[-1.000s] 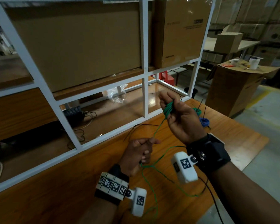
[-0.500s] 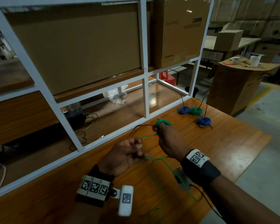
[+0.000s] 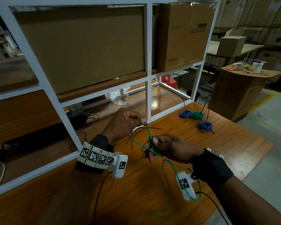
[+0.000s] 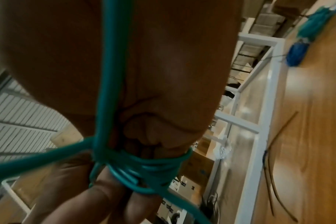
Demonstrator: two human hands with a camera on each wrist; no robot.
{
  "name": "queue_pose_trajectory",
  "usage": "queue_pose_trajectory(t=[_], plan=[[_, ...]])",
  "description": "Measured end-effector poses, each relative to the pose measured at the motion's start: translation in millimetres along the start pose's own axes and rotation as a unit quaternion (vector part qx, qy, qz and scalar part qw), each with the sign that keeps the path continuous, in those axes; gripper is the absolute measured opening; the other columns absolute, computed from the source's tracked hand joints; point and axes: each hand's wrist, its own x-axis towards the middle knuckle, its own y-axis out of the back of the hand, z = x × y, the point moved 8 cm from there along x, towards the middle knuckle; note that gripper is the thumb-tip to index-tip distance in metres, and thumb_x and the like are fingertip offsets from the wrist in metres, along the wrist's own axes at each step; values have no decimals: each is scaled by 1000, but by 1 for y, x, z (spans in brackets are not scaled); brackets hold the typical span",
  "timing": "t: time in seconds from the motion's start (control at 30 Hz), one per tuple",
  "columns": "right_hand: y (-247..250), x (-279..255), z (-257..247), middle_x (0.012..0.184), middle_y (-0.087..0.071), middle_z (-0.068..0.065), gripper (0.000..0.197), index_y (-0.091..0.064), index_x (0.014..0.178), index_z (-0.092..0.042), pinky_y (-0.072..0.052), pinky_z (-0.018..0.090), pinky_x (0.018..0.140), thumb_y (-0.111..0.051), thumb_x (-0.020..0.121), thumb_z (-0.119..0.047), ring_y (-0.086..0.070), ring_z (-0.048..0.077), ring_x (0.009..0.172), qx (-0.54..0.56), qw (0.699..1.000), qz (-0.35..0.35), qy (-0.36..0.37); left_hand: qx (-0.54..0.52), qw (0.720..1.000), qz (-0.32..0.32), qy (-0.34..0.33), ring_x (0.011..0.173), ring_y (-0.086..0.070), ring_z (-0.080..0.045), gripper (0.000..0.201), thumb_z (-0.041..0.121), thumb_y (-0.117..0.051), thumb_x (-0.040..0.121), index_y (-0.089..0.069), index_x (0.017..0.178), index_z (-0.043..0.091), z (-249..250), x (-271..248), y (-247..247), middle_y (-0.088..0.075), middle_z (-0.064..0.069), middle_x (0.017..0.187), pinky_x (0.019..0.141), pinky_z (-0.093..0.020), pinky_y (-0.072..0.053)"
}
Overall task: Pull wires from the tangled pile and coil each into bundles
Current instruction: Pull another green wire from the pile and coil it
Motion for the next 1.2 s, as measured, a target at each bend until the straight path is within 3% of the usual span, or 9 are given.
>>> queue_pose_trajectory(t=[0.17,0.27,0.4,0.5,0.73,0.87,1.0,1.1,1.2], plan=[[41,-3,-2,90,-78,0,30,-68,101,-12,-53,51,100,-44,110,-27,-73,19,95,-261,952,139,-78,66,997,8,-25,51,-55,11,15,16,-73,89,-75,76,23,4,12,-11,-63,22,57,51,-9,-37],[55,-14,-2,83,-76,0,30,-68,93,-15,-54,53,95,-45,109,-25,-72,18,86,-318,929,145,-119,116,992,3,-44,65,-59,14,19,19,-75,87,-74,74,32,1,16,-19,-65,24,63,59,-4,-40],[48,-39,-20,69,-62,7,33,-57,92,2,-50,36,85,-40,109,-20,-64,19,76,-32,998,42,-34,43,996,-16,-72,69,-65,-1,5,19,-74,88,-79,85,17,8,17,-35,-74,6,79,63,-10,-46],[35,-51,-39,67,-58,10,28,-56,95,1,-45,39,84,-35,106,-13,-61,24,75,243,968,-40,41,-110,993,-2,-45,56,-52,-25,10,19,-74,88,-77,89,9,10,20,-59,-70,-12,78,49,-24,-46],[102,-95,-33,75,-66,18,28,-60,92,0,-55,33,87,-51,104,-23,-67,32,90,22,996,89,-15,-118,991,66,-2,39,-43,-5,13,16,-73,89,-77,89,4,4,27,-112,-60,8,56,47,-24,-34],[128,-128,-13,68,-61,14,21,-59,88,-1,-54,32,82,-50,101,-16,-64,29,83,209,976,69,-1,-74,994,72,18,43,-47,-8,13,18,-80,84,-77,89,7,3,28,-151,-62,-4,60,48,-25,-40],[149,-143,-3,75,-67,13,23,-61,94,-2,-58,31,82,-44,103,-14,-69,26,85,342,937,64,42,-86,995,46,35,53,-58,-2,16,0,-68,90,-73,104,4,8,22,-212,-66,10,64,54,-26,-48],[164,-148,8,78,-65,18,25,-56,95,-1,-57,31,82,-39,107,-14,-68,27,86,309,941,117,74,-316,940,80,98,59,-53,-15,38,11,-69,84,-66,122,7,-11,15,-245,-59,-6,76,58,-32,-52],[173,-152,22,75,-65,14,23,-56,94,-2,-57,30,83,-42,106,-15,-68,26,86,321,933,140,83,-438,870,146,172,54,-40,-10,37,14,-61,93,-59,129,3,-22,5,-261,-50,-1,71,51,-25,-42]])
